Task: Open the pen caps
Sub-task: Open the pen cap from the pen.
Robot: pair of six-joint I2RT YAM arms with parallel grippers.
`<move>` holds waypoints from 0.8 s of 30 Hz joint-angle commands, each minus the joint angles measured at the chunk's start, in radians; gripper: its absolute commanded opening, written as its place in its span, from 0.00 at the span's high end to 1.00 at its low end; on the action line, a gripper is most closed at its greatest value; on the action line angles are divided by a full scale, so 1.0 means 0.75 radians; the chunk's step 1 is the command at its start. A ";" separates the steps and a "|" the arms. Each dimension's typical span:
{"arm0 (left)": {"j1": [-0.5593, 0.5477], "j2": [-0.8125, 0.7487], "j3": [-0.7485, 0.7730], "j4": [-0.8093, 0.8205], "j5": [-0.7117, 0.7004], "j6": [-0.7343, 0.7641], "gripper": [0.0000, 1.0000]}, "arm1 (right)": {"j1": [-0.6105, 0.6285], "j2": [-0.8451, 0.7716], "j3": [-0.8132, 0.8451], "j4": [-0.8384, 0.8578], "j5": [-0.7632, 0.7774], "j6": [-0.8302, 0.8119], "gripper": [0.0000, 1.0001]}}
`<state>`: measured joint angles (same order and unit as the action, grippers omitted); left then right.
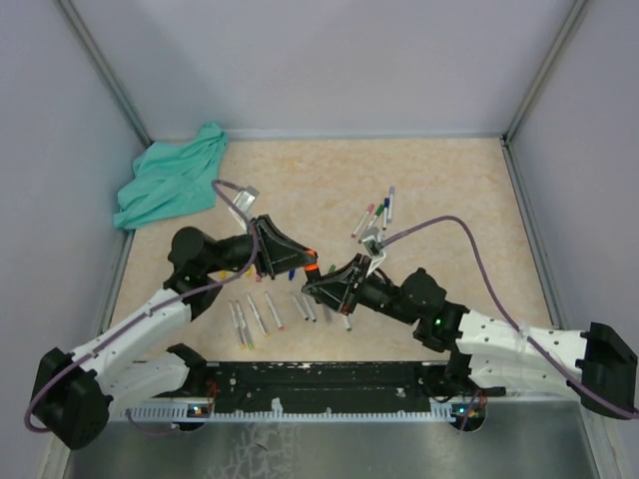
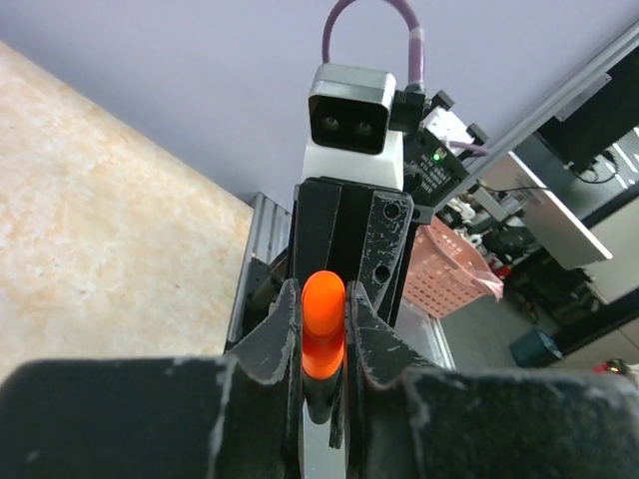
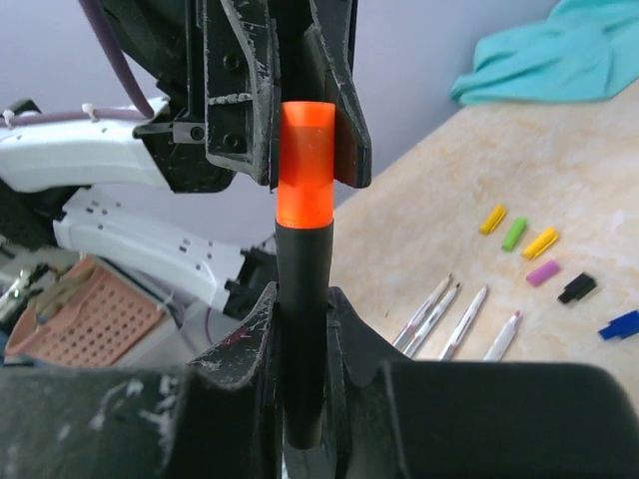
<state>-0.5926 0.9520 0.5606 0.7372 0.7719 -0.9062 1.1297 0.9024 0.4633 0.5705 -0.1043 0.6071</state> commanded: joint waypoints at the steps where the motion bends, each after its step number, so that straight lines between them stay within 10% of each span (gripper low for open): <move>1: 0.176 0.143 0.251 0.150 -0.145 -0.025 1.00 | 0.089 -0.135 -0.125 -0.020 -0.057 0.032 1.00; 13: 0.290 0.448 0.549 0.131 -0.059 -0.034 1.00 | 0.099 -0.400 -0.136 -0.319 0.048 -0.006 1.00; 24: 0.340 0.337 0.498 -0.513 -0.088 0.562 1.00 | 0.099 -0.617 -0.043 -0.929 0.536 -0.121 1.00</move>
<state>-0.3439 1.2526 0.9543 0.5373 0.7341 -0.6949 1.2018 0.4740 0.3553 0.0353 0.1226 0.5648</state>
